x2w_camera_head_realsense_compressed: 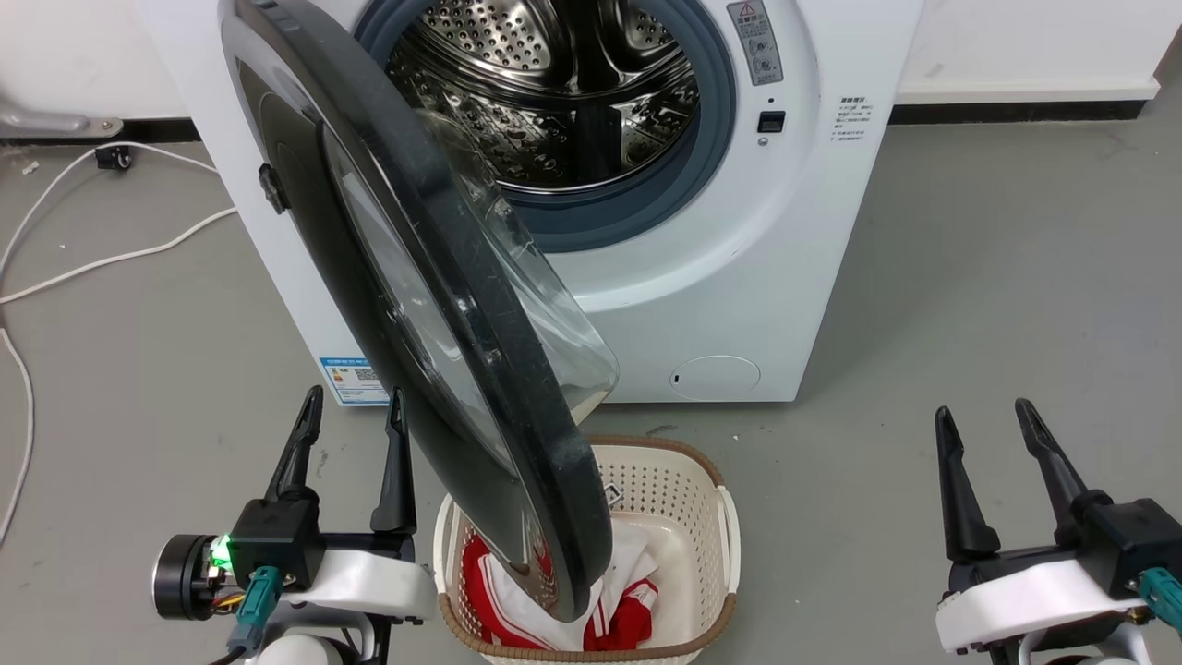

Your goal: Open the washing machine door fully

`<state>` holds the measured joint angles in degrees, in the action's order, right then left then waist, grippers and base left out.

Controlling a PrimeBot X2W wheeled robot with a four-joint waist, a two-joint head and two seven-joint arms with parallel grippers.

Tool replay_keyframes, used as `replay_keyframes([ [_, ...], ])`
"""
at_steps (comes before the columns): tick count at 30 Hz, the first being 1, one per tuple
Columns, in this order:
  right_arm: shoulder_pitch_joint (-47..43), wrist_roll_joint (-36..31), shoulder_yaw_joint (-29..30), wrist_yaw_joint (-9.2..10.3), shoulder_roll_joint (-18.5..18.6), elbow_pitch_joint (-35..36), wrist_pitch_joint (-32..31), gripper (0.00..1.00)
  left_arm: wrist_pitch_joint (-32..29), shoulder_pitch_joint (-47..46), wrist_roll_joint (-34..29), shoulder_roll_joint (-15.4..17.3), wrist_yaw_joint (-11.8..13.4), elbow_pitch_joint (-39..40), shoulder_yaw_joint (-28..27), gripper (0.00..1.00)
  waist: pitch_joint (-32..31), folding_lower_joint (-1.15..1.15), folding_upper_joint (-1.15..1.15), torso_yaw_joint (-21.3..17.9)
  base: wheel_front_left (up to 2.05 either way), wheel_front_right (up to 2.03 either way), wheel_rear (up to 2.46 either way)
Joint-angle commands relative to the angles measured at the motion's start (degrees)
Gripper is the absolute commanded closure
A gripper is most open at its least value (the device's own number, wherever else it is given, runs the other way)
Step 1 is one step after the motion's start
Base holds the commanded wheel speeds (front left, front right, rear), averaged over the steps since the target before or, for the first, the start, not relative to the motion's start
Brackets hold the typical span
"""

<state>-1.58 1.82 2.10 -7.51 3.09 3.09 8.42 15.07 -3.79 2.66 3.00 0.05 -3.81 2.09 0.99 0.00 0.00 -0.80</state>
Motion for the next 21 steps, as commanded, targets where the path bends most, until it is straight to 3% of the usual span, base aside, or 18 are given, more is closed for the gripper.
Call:
replay_keyframes([
  [1, -0.7, 1.2, -0.2, 0.04, -0.3, -0.4, 0.5, 0.00, 0.1, 0.5, -0.5, 0.0, -0.1, 0.0, 0.0, 0.00, -0.1, 0.00, 0.00, -0.1, 0.00, 0.00, 0.00],
  [18, 0.5, 2.2, -1.1, 0.04, -0.3, -1.7, 0.7, 0.00, 0.1, 0.3, -0.8, 0.0, -0.3, -0.5, 0.0, 0.00, 0.3, 0.00, 0.00, -0.4, 0.00, 0.00, 0.00],
  [19, 0.5, 2.2, -1.1, 0.04, -0.3, -1.7, 0.7, 0.00, 0.1, 0.3, -0.9, 0.0, -0.4, -0.5, 0.1, 0.73, 0.3, 0.00, 0.00, -0.4, 0.00, 0.00, 0.00],
  [20, 0.6, 2.1, -1.2, 0.04, -0.3, -1.8, 0.8, 0.00, 0.1, 0.3, -0.9, 0.0, -0.5, -0.5, 0.1, 1.00, 0.2, 0.00, 0.00, -0.4, 0.00, 0.00, 0.00],
  [21, 0.6, 2.1, -1.1, 0.04, -0.3, -1.8, 0.8, 0.00, 0.1, 0.4, -0.8, 0.0, -0.6, -0.5, 0.1, 1.00, 0.2, 0.00, 0.00, -0.4, 0.00, 0.00, 0.00],
])
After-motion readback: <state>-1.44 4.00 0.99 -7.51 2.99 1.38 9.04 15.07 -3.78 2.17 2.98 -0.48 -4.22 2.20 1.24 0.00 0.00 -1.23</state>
